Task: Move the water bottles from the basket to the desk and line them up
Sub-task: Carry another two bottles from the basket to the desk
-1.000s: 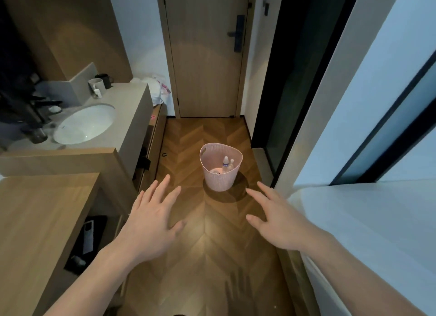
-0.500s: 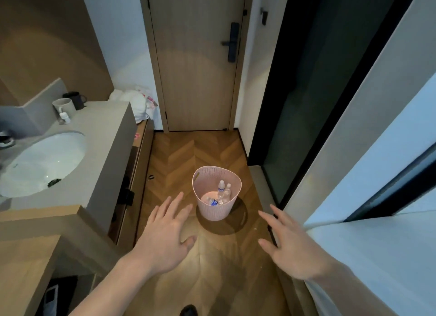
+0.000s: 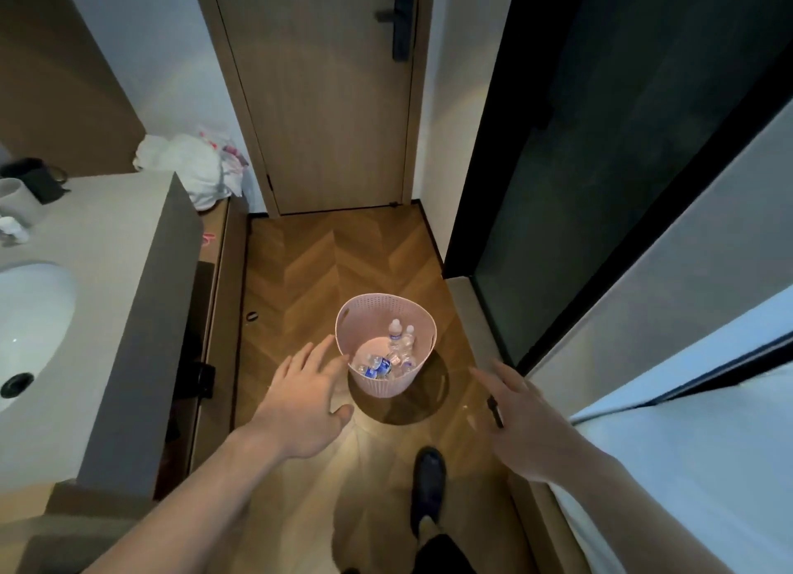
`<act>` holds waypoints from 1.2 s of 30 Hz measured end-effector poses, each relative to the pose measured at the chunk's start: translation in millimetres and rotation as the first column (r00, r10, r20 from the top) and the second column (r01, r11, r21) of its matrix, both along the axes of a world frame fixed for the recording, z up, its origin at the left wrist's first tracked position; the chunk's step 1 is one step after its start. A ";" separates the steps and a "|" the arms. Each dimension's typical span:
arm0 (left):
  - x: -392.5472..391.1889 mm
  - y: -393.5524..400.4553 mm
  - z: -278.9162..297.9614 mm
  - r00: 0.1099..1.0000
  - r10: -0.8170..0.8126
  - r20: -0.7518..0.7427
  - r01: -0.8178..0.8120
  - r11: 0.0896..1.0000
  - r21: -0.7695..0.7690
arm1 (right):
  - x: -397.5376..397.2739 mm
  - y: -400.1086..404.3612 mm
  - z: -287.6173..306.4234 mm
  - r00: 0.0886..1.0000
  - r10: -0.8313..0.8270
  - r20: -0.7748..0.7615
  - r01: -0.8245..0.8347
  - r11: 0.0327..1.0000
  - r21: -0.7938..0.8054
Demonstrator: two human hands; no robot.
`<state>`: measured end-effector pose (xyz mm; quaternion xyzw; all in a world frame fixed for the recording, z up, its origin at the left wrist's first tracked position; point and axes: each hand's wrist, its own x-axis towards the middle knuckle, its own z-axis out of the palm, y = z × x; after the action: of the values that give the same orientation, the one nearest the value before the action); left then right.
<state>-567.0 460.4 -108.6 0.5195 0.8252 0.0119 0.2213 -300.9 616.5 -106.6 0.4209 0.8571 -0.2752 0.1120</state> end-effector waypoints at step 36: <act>-242.0 306.4 -291.0 0.926 0.302 0.228 -0.173 0.873 -0.455 | -327.6 319.0 -262.3 0.952 0.201 0.231 -0.118 0.938 -0.327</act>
<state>-809.0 766.8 -399.6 0.3443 0.8237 -0.0651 0.4457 -628.5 935.5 -368.8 0.3592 0.8125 -0.3382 0.3106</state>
